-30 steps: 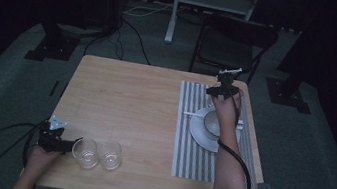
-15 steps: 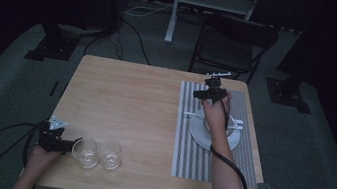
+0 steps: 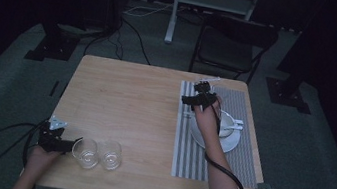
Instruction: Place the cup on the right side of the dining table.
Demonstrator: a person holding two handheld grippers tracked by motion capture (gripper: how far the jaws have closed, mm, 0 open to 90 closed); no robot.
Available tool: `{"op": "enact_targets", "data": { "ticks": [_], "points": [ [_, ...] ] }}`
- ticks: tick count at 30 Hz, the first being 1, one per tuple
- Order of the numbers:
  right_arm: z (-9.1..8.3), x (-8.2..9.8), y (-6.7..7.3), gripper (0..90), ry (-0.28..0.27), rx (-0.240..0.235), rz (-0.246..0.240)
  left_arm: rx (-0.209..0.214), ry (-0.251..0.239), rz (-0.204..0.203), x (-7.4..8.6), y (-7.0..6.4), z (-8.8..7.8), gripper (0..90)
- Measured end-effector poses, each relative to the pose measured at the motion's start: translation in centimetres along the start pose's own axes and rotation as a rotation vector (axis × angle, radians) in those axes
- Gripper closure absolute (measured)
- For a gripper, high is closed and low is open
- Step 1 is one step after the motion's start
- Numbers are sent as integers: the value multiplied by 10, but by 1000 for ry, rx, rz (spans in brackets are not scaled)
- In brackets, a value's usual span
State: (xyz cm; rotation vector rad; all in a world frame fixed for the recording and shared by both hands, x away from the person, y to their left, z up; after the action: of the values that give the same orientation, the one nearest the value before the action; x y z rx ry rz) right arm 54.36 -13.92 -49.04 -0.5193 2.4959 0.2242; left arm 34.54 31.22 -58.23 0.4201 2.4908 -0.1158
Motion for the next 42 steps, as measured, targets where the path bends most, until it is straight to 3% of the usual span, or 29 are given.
{"op": "enact_targets", "data": {
  "ticks": [10,19,30,42],
  "points": [
    [-1,13,31,120,-23,-52,-64,-1,0,-1,0,0,0,31],
    [-8,27,48,121,-58,-81,-72,-1,0,-1,0,0,0,31],
    [-16,57,59,121,-81,-93,-100,-1,0,-1,0,0,0,31],
    [-23,90,59,121,-84,-97,-105,-1,0,-1,0,0,0,31]
  ]
}}
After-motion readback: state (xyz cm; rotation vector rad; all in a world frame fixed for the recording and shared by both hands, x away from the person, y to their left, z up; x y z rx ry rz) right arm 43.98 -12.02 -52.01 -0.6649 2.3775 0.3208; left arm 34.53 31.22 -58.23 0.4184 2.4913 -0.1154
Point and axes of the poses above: each handheld gripper's, and its own axes: z roughly forward along the jaws, x roughly out of its underside, y roughly to its left, the point moved 5 cm from there along z, roughly forward along the jaws, and after that the axes turned 8 degrees about y, right-handed, at the moved point
